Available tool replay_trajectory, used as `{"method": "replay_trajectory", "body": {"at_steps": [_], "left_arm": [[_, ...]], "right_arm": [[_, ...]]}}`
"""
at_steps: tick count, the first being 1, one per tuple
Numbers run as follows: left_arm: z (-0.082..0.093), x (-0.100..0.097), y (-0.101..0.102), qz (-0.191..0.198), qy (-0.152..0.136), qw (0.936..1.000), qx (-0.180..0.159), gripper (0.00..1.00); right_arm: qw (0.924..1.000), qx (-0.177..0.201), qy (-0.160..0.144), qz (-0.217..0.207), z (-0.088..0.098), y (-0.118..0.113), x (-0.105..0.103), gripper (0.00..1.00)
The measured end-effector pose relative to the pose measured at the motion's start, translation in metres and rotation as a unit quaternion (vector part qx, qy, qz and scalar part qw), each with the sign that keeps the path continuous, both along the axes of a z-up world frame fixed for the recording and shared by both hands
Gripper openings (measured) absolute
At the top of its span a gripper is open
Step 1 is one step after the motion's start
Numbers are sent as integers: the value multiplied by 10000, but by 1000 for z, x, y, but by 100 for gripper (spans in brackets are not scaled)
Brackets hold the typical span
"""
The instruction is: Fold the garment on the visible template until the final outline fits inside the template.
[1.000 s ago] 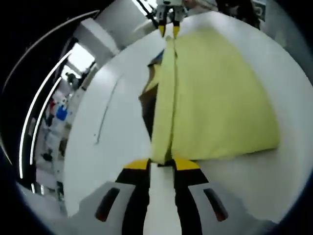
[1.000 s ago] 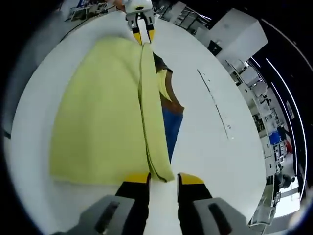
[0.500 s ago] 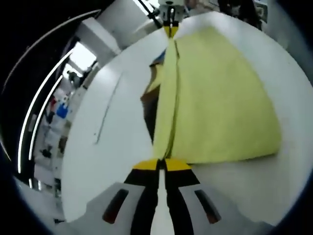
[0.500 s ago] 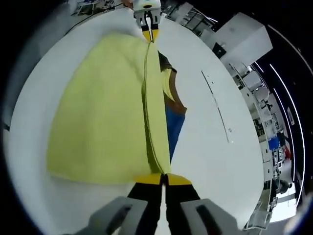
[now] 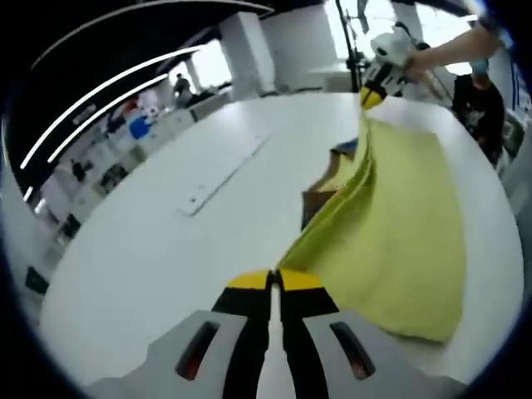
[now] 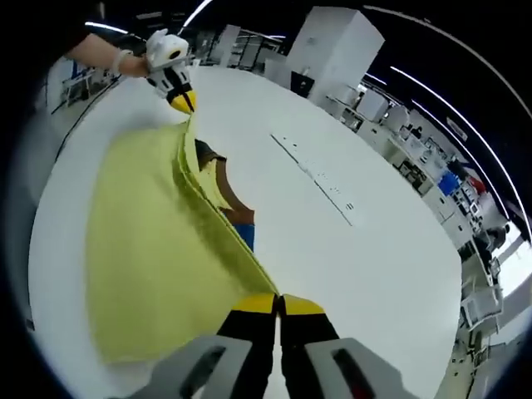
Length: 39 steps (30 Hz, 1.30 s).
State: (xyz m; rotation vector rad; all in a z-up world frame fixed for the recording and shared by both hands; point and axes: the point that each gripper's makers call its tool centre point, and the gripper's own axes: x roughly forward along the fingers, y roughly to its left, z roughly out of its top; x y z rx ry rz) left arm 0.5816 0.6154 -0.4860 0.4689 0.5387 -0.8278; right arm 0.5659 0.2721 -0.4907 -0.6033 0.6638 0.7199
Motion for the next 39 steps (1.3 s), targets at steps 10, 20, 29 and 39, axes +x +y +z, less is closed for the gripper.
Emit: {"method": "replay_trajectory", "body": {"at_steps": [10, 20, 29, 39], "left_arm": [[-28, 0, -6, 622, 840, 9943, -223, 0], [-37, 11, -5, 672, 1035, 9921, -229, 0], [-39, 13, -5, 606, 1046, 9923, -267, 0], [-36, 16, 2, 398, 891, 9943, -436, 20]], "right_arm": [[9985, 55, 452, -310, -28, -2, 13, 0], [9969, 58, 638, -463, -37, -4, 18, 0], [9969, -17, 667, -410, -45, -2, 17, 0], [9962, 262, 662, -493, -40, 1, 16, 25]]}}
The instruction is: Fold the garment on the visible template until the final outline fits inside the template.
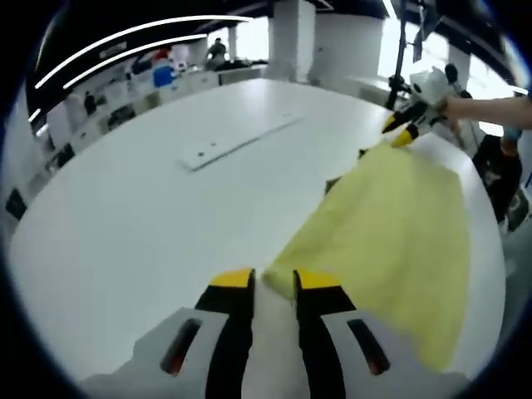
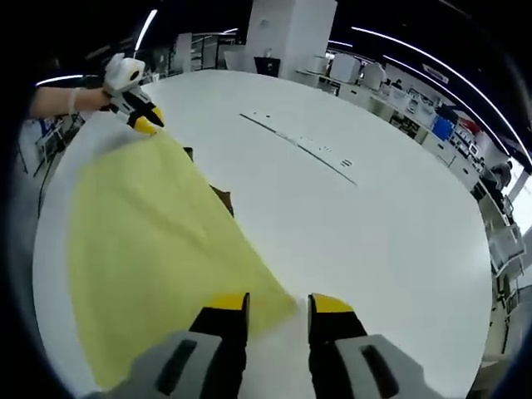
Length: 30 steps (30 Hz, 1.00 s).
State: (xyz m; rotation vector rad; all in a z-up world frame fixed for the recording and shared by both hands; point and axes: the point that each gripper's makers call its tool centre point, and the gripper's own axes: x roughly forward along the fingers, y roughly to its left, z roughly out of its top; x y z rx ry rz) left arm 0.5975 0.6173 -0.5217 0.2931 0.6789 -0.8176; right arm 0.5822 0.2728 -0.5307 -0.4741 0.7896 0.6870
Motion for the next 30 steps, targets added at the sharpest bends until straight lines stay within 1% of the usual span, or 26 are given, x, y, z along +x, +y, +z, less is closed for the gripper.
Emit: {"method": "replay_trajectory", "body": {"at_steps": [1, 2, 3, 4, 5, 6, 8, 12, 13, 15, 16, 18, 21, 24, 28, 30], "left_arm": [[1, -1, 0, -7, -7, 10000, -44, 22], [4, -4, -3, -36, 7, 9998, -201, 24], [5, -6, -4, 9, 55, 9997, -247, 25], [6, -7, -1, -20, 32, 9994, -332, 28], [7, -7, 1, -25, 32, 9993, -363, 31], [10, -13, -1, -20, 37, 9991, -416, 34], [11, -15, 0, -48, 5, 9989, -456, 40], [12, -25, 0, -155, 31, 9986, -510, 45], [14, -29, -1, -184, 35, 9984, -527, 49], [20, -43, -7, -255, 9, 9977, -623, 56], [21, -43, -7, -279, 20, 9974, -670, 59], [26, -47, -9, -370, -16, 9965, -752, 62], [29, -50, -11, -433, -19, 9958, -810, 70], [33, -54, -11, -570, -37, 9950, -818, 72], [41, -66, -15, -752, -32, 9925, -966, 73], [40, -68, -12, -795, -54, 9929, -885, 73]], "right_arm": [[10000, 71, 9, -8, 1, 1, 0, 27], [9998, 211, 24, -50, 2, 3, -1, 30], [9998, 212, 12, -43, 5, 5, -3, 34], [9996, 267, -12, -34, 8, 7, -6, 37], [9996, 291, -31, -46, 9, 9, -8, 40], [9994, 330, -70, -45, 12, 10, -10, 42], [9989, 438, -110, -82, 12, 9, -10, 45], [9983, 542, -92, -181, 15, 9, -17, 51], [9981, 568, -94, -213, 15, 8, -19, 53], [9974, 672, -142, -200, 17, 9, -21, 59], [9971, 707, -159, -216, 18, 10, -21, 63], [9962, 817, -200, -209, 21, 13, -23, 71], [9951, 932, -237, -218, 25, 16, -24, 78], [9949, 969, -230, -177, 26, 18, -25, 80], [9939, 1088, -184, -77, 28, 20, -27, 81], [9939, 1087, -158, -49, 30, 20, -31, 82]]}}
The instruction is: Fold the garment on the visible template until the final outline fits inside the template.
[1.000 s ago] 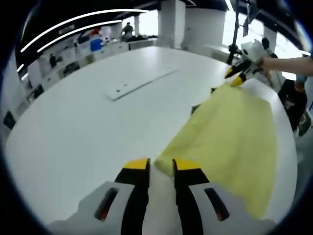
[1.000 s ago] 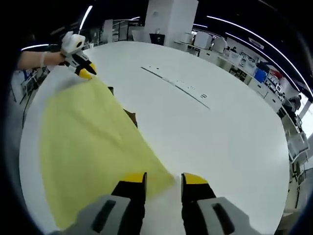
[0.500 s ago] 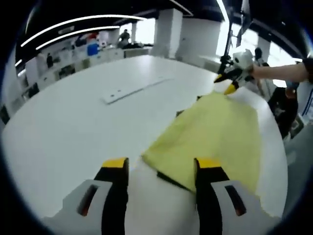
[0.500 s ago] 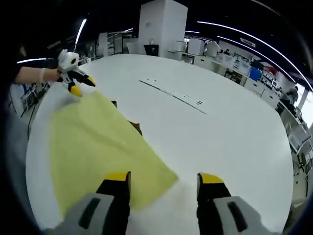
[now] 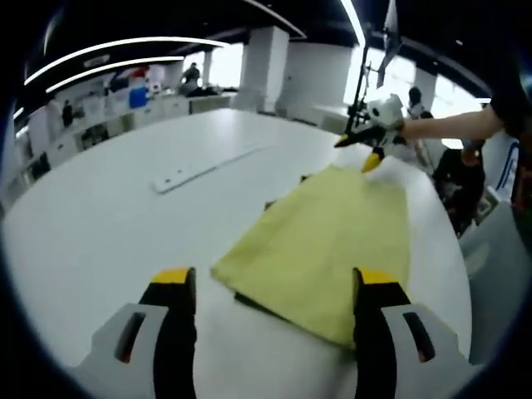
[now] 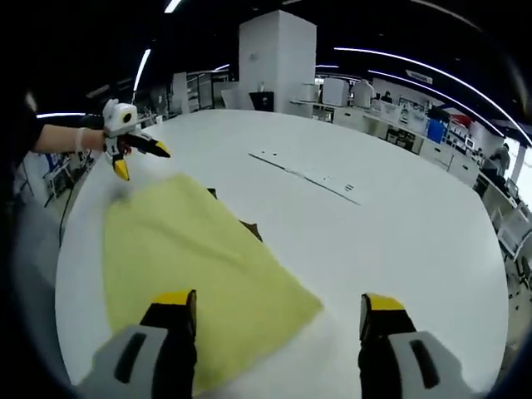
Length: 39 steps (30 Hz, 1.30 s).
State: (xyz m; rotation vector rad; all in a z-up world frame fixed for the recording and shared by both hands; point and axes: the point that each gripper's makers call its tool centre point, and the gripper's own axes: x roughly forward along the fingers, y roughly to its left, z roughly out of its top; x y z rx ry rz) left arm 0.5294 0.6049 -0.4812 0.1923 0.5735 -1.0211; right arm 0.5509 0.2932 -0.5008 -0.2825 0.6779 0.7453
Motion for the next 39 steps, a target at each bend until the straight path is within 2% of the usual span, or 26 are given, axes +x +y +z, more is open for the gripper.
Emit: {"method": "replay_trajectory", "body": {"at_steps": [4, 9, 13, 17, 21, 29, 37, 39], "left_arm": [[-2, -7, 6, -102, 62, 9999, 107, 71], [2, -24, 10, -168, 152, 9997, 90, 69], [-2, -35, 18, -244, 207, 9993, 189, 68], [-5, -57, 21, -254, 320, 9990, 197, 64], [-6, -63, 25, -235, 381, 9989, 132, 64], [-15, -83, 37, -277, 578, 9979, 68, 53], [-28, -106, 38, -311, 805, 9963, 42, 42], [-27, -113, 34, -313, 861, 9958, 29, 39]], "right_arm": [[10000, 4, 24, 88, 1, -2, -5, 81], [9997, 42, 157, 191, 3, -4, -29, 80], [9995, 40, 229, 236, 1, -6, -42, 79], [9993, 48, 303, 221, -1, -11, -62, 77], [9989, 90, 411, 209, -1, -15, -77, 74], [9985, 100, 515, 180, -2, -23, -102, 69], [9974, 142, 674, 214, -8, -24, -125, 61], [9972, 176, 706, 196, -8, -24, -132, 60]]}}
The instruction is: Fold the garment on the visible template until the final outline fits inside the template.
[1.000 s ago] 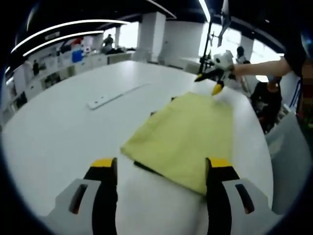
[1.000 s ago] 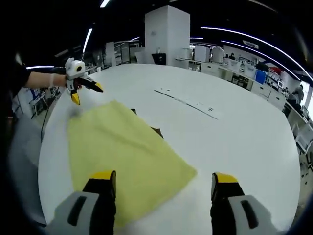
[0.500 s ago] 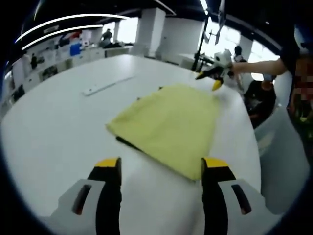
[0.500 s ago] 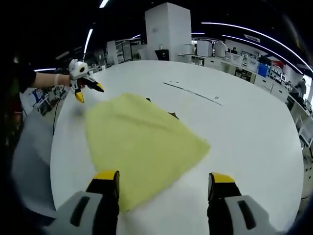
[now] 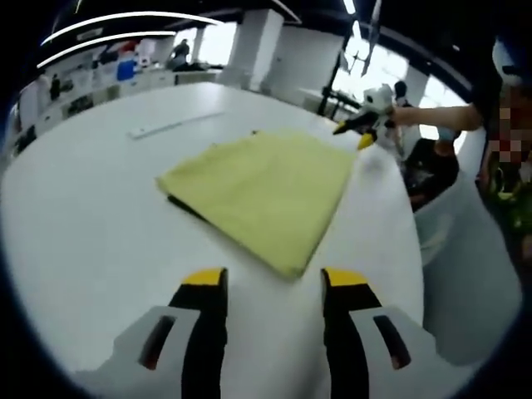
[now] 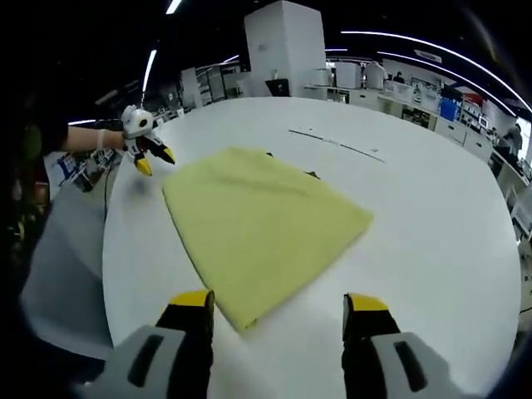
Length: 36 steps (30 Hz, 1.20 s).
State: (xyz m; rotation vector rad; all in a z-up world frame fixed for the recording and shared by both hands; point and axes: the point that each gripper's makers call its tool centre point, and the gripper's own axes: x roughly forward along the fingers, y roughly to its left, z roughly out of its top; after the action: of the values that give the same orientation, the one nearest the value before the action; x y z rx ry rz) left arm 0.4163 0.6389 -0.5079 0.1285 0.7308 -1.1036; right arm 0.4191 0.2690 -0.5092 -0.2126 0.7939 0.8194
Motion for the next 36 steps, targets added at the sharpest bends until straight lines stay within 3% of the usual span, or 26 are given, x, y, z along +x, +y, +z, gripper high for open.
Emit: {"method": "replay_trajectory", "body": {"at_steps": [8, 14, 22, 36], "left_arm": [[-10, -18, -3, 83, 87, 9999, -27, 31], [-14, -18, -11, 84, 62, 9999, -100, 20], [-17, -18, -19, 54, 26, 9999, -98, 15], [-18, -17, -26, 22, 9, 9999, -144, 9]], "right_arm": [[9999, 33, 121, -110, -8, -1, -22, 45], [9996, -20, 225, -182, -16, -4, -32, 35], [9994, -13, 180, -292, -19, -4, -32, 21], [9992, 186, 230, -252, -21, 12, -31, 9]]}}
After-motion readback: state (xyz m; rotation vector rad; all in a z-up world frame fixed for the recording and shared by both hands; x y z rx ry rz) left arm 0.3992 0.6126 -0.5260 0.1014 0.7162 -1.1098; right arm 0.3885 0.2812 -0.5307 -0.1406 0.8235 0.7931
